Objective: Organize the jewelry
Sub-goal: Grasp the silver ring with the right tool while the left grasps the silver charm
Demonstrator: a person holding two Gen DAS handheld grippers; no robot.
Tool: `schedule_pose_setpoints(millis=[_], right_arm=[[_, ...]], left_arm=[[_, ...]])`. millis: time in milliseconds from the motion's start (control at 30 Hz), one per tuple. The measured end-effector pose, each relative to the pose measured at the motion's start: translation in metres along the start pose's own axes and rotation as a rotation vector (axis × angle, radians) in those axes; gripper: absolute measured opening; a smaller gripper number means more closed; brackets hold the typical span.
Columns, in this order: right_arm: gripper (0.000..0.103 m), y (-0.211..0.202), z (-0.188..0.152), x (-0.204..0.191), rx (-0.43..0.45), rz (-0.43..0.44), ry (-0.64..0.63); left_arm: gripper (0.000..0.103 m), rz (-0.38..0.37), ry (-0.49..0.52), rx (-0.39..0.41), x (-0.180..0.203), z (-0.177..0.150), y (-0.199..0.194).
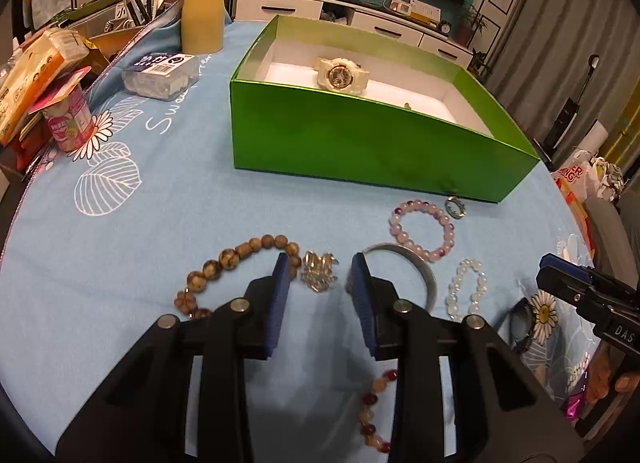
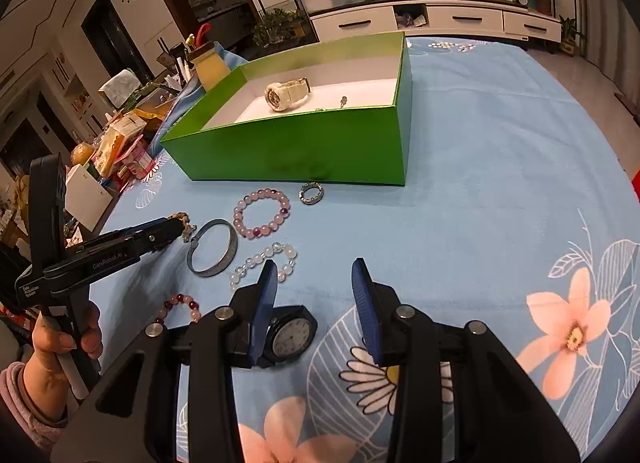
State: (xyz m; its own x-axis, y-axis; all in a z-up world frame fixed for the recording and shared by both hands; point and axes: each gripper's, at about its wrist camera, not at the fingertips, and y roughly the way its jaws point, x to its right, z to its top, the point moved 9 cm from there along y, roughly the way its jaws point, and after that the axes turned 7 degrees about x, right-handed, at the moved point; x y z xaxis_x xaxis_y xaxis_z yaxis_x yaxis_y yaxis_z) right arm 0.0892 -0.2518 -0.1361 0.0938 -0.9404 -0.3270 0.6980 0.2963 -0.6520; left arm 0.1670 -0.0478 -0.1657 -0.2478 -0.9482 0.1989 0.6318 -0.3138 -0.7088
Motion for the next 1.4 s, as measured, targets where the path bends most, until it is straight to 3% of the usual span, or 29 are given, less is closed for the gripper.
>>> schedule_pose_setpoints(millis=[67, 200, 500, 833, 1033, 1100, 1400], right_arm=[[0.039, 0.006, 0.001, 0.000, -0.007, 0.007, 0.003], [0.039, 0.015, 0.006, -0.002, -0.014, 0.014, 0.000], [0.039, 0.044, 0.023, -0.003, -0.055, -0.011, -0.041], [0.039, 0.089, 0.033, -0.010, -0.142, -0.102, -0.257], [0.031, 0.096, 0.033, -0.015, -0.131, -0.116, -0.323], [0.021, 0.097, 0.033, -0.019, -0.132, -0.103, -0.334], [0.020, 0.076, 0.035, -0.023, -0.077, -0.091, -0.318]], left_arm=[[0.030, 0.001, -0.003, -0.008, -0.001, 0.001, 0.004], [0.015, -0.007, 0.012, -0.007, 0.001, 0.005, 0.008], [0.014, -0.040, -0.023, 0.024, -0.001, 0.012, -0.009], [0.014, -0.058, -0.067, 0.028, -0.010, 0.011, -0.023], [0.014, -0.061, -0.070, 0.028, -0.012, 0.011, -0.025], [0.014, -0.064, -0.074, 0.026, -0.012, 0.011, -0.025], [0.014, -0.071, -0.063, 0.038, -0.009, 0.013, -0.035]])
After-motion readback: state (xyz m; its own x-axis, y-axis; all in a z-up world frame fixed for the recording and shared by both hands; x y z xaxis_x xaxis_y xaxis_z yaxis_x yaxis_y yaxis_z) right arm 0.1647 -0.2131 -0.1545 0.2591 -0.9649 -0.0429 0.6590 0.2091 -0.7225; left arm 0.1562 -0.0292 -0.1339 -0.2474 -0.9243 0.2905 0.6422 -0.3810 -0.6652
